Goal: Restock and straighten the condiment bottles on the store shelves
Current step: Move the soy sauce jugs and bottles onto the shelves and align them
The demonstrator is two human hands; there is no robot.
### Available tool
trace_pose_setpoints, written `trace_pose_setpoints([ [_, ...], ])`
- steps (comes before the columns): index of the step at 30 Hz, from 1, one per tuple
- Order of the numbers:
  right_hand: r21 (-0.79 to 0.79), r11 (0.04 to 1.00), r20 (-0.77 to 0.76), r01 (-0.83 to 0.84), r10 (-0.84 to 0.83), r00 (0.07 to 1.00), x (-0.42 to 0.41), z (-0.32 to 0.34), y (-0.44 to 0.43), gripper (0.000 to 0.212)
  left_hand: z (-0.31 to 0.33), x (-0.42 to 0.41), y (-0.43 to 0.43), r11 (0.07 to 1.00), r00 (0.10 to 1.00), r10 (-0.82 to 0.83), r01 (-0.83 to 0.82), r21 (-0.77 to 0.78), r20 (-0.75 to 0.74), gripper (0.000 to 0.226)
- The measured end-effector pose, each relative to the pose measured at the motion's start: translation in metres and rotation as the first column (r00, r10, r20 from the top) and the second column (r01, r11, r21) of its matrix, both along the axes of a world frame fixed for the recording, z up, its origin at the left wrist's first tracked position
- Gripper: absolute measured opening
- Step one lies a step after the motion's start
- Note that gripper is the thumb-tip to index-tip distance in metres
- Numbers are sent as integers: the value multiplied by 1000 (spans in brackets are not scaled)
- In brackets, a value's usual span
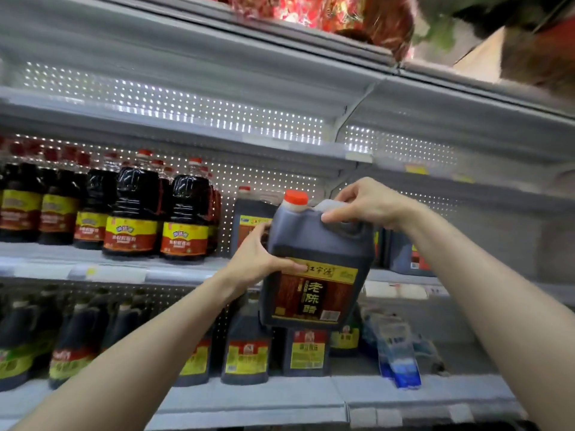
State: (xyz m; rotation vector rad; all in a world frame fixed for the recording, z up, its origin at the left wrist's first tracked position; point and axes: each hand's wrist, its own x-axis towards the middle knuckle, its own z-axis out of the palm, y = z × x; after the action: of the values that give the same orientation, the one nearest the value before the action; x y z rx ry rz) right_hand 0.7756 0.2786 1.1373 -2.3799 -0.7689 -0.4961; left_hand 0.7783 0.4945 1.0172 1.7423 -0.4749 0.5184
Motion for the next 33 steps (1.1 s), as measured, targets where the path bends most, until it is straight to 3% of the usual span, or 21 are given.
trace_pose_setpoints([
  [7, -14, 998, 55, -64, 65, 996, 92, 35, -65, 30, 33, 88, -67, 999, 999, 28, -27, -24, 34, 82],
  [14, -24, 990, 113, -141, 142, 983, 183, 62, -94, 29, 58, 166, -101, 985, 986, 162, -159, -68, 45, 93],
  [27, 12, 988, 67, -153, 152, 986, 296, 59, -68, 43, 60, 254, -79, 985, 986, 166, -167, -45, -35, 100],
  [33, 53, 992, 51, -119, 116, 992, 320, 54, -54, 37, 60, 276, -66, 990, 988, 127, -132, -51, -89, 112],
])
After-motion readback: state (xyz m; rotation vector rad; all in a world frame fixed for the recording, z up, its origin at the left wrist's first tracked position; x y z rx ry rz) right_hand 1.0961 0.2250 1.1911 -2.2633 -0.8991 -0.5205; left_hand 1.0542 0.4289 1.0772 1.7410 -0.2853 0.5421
